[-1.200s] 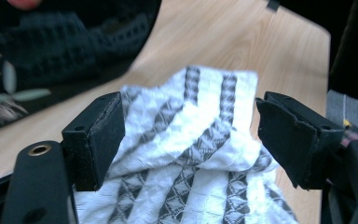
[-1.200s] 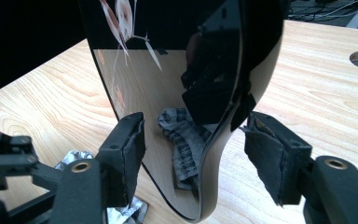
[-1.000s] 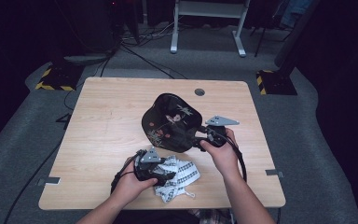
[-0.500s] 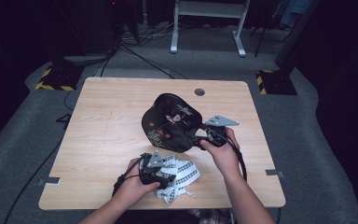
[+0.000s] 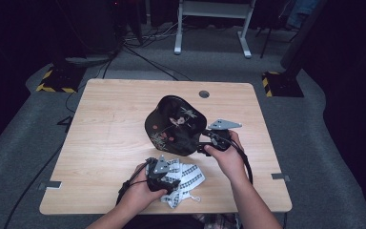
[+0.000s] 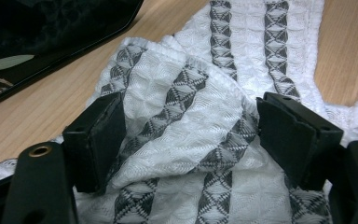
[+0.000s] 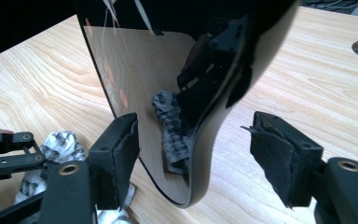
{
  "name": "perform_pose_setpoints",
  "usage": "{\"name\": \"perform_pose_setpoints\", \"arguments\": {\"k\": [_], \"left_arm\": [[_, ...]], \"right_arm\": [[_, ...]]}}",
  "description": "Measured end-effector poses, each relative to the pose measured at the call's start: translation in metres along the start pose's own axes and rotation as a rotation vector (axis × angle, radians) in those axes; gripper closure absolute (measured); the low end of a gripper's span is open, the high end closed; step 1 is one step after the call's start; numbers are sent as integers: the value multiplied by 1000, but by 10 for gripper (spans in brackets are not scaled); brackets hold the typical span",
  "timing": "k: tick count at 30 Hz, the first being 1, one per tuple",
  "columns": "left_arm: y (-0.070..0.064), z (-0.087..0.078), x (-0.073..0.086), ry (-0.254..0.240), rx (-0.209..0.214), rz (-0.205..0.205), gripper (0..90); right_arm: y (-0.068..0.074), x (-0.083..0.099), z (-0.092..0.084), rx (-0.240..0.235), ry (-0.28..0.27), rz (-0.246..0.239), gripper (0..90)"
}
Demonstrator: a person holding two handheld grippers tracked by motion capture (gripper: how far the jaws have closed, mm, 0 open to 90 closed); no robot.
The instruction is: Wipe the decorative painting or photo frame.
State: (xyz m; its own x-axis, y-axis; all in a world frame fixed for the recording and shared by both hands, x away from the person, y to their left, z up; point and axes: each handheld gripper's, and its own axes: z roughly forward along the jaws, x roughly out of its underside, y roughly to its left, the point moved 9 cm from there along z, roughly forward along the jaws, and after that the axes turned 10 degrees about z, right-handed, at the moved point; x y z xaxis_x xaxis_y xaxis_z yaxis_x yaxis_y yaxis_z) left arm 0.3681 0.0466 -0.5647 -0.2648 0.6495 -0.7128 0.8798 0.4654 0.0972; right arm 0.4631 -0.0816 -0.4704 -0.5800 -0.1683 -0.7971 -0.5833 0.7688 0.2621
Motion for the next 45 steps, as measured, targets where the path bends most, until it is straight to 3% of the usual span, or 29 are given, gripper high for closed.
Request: {"name": "perform_pose_setpoints", "arguments": {"k": [7, 10, 13, 16, 20, 24, 29, 30, 37, 38, 40, 41, 45], "left_arm": [[3, -2, 1, -12, -17, -11, 376], [4, -3, 1, -15, -23, -10, 483], [6, -5, 2, -26, -20, 4, 690], [7, -7, 3, -37, -1, 4, 765], [8, -15, 1, -57, 33, -32, 788], [8, -34, -7, -91, 57, -36, 791], [13, -56, -11, -114, 56, -48, 790], [20, -68, -11, -127, 38, -57, 790], [48, -100, -2, -142, -51, -100, 790], [48, -100, -2, -142, -51, -100, 790], [58, -108, 3, -132, -94, -103, 789], [66, -114, 8, -135, -112, -130, 789], [78, -123, 18, -124, -156, -156, 789]], "right_arm": [[-2, -2, -4, -4, -9, 15, 332], [-2, -2, -5, -3, -8, 19, 336], [-3, -2, -7, 0, -11, 22, 342], [-5, -3, -9, 9, -18, 17, 349], [-6, -5, -11, 15, -18, 14, 353], [-5, -7, -10, 5, -17, 18, 358], [-2, -7, -9, -3, -10, 13, 361], [-1, -9, -9, -6, -12, 9, 361], [0, -14, -8, -16, -23, 11, 373], [0, -15, -8, -22, -27, 9, 382], [1, -16, -8, -26, -29, 11, 383], [1, -18, -9, -33, -31, 11, 384], [1, -23, -10, -41, -41, 4, 390]]}}
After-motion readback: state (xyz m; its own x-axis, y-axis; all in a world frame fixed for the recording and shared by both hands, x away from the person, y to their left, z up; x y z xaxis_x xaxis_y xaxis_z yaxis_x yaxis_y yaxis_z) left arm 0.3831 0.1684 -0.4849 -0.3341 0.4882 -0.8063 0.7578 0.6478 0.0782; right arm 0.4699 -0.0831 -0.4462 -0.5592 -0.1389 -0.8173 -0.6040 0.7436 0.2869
